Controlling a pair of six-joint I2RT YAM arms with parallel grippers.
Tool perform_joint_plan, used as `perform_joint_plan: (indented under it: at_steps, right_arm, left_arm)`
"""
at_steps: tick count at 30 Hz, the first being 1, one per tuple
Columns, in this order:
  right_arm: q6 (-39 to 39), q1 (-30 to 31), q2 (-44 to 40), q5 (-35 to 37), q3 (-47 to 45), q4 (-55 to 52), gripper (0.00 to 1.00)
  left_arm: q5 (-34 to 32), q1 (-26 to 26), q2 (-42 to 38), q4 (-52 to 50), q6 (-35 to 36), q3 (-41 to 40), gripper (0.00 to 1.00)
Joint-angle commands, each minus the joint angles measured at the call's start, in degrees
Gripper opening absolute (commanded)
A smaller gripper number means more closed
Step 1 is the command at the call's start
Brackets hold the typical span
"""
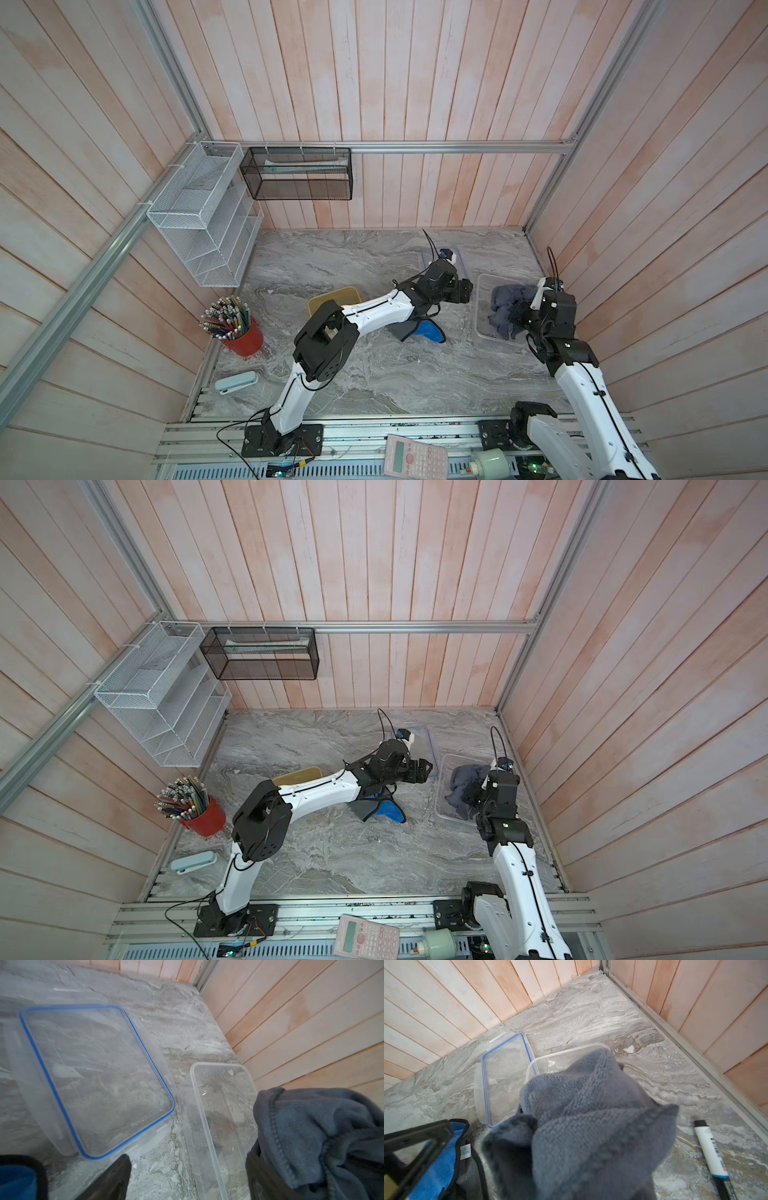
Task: Wipe the insides of the lunch boxes
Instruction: Pick up the lunch box from the center of the board.
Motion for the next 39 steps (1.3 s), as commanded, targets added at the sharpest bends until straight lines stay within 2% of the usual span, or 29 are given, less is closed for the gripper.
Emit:
perform_joint_plan:
  at_steps: [1, 7, 12, 14, 21, 25, 28, 36, 39]
  right_arm:
    - [0.46, -1.79, -0.2, -4.22, -1.46, -0.62, 0.04]
    - [0.41, -4.31, 0.83, -7.13, -3.21, -0.72, 0.05]
    - [1.82, -4.98, 2.16, -8.9, -3.46, -0.4, 0.05]
    - [2.72, -4.96, 2.39, -9.45, -3.87, 0.33, 0.05]
    - [3.18, -4.96, 2.87, -8.91, -4.86, 0.74, 0.05]
    - [3.75, -4.9, 2.97, -8.74, -5.37, 0.93, 0.05]
    - [4.41, -4.96, 3.63, -9.71, -5.89, 1.51, 0.05]
    - [4.06, -4.84, 7.35, -16.46, -7.11, 2.66, 0.03]
    - [4.51, -4.51, 7.98, -17.95, -7.5, 2.53, 0.03]
  left_arm:
    - [3.44, -0.89, 3.2, -4.7, 1.7, 4.65, 0.84]
    - [3.61, -1.36, 10.64, -14.41, 3.9, 15.97, 0.83]
    - [4.02, -1.37, 12.27, -14.37, 3.88, 16.62, 0.8]
    - [4.06, -3.28, 13.18, -15.48, 4.11, 17.81, 0.79]
    - [4.51, -4.38, 16.51, -19.39, 6.23, 23.28, 0.74]
    - [2.59, -4.55, 19.01, -23.98, 6.53, 27.08, 0.71]
    - [0.85, -4.58, 18.95, -25.29, 6.51, 27.04, 0.64]
    - [-2.04, -4.46, 16.58, -25.78, 7.33, 25.49, 0.39]
    - [-2.91, -4.52, 15.54, -25.77, 7.33, 24.3, 0.34]
